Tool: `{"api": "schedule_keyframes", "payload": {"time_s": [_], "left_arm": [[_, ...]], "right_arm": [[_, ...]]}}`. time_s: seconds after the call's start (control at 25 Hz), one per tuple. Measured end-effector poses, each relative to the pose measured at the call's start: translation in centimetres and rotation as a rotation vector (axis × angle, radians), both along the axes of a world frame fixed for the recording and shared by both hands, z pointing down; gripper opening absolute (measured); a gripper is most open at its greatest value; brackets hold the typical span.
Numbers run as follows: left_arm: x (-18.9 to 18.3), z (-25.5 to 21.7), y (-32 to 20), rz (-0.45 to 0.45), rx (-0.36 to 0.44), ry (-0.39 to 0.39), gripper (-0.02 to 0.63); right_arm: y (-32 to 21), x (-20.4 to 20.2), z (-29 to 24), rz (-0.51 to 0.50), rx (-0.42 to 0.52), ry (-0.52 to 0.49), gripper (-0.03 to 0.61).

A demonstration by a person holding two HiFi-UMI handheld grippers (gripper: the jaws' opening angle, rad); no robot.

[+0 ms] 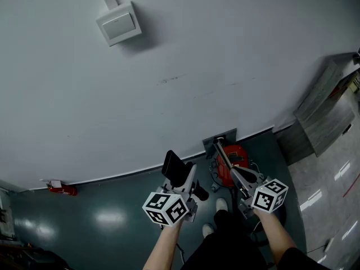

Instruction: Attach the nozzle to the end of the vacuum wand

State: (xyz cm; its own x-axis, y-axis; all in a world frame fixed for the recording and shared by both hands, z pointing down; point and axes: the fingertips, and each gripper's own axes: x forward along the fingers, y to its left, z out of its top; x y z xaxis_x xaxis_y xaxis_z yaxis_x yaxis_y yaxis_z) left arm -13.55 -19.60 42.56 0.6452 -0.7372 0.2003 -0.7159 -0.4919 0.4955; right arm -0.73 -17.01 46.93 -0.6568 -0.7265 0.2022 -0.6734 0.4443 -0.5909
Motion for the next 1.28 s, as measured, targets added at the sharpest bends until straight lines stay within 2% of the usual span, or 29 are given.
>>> {"api": "schedule_keyframes", "payload": {"time_s": [0.4, 0.8, 1.28], "left_arm": [[1.1, 1.0, -3.2, -0.011, -0.017, -0.016, 0.061], [2.2, 0.5, -6.6, -0.045, 0.017, 0.004, 0.061], [3.9, 0.5, -11.5, -0.117, 0.094, -0.031, 0.061]], "right_arm": [[-3.5, 1.4, 1.6, -0.008, -0.024, -0.025, 0.018], [-5.7, 2.6, 4.1, -0.038, -0.013, 0.081, 0.018], [-9.1, 3.2, 7.6, -0.132, 0.009, 0.149, 0.022]]}}
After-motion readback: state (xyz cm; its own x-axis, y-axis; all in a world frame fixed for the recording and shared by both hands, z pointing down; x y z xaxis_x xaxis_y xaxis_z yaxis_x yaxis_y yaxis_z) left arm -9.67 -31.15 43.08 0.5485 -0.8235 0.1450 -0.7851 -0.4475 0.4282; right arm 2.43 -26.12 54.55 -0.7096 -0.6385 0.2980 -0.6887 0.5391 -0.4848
